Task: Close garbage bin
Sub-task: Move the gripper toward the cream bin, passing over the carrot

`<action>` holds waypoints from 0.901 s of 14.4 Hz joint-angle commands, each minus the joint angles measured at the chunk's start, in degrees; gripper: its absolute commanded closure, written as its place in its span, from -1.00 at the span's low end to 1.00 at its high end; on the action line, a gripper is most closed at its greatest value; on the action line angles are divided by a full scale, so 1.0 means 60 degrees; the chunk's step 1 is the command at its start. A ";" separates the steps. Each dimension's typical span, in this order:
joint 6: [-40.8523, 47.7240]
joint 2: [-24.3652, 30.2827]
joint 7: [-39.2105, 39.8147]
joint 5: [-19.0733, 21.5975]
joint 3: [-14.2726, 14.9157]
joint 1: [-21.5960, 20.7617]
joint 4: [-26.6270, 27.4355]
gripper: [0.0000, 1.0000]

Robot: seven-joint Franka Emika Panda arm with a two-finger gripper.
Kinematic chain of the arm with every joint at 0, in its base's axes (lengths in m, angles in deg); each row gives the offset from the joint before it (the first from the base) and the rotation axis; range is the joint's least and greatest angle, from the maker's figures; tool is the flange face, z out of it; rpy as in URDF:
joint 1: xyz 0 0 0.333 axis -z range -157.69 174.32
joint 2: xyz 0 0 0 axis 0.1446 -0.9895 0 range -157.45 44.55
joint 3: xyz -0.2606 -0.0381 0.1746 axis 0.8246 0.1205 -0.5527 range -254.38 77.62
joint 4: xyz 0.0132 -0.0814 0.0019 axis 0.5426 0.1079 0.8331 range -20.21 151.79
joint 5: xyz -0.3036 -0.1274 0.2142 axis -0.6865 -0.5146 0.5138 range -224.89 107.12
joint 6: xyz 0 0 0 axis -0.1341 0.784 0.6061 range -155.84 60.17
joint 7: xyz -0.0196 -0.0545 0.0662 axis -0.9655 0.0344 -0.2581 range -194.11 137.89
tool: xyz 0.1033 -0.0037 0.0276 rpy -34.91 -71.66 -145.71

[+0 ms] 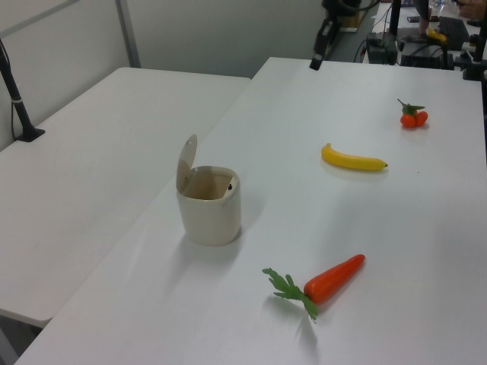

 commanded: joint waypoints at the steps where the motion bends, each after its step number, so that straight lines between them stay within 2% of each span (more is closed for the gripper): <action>1: -0.1527 -0.0646 -0.0358 0.0146 -0.0209 -0.0427 -0.0377 1.00; 5: -0.3330 -0.1115 -0.0754 0.0073 -0.0473 -0.0589 -0.0392 1.00; 8: -0.4384 -0.1481 -0.0929 0.0000 -0.0853 -0.0603 -0.0421 1.00; 13: -0.6187 -0.2564 -0.1500 -0.0030 -0.0928 -0.1115 -0.1079 1.00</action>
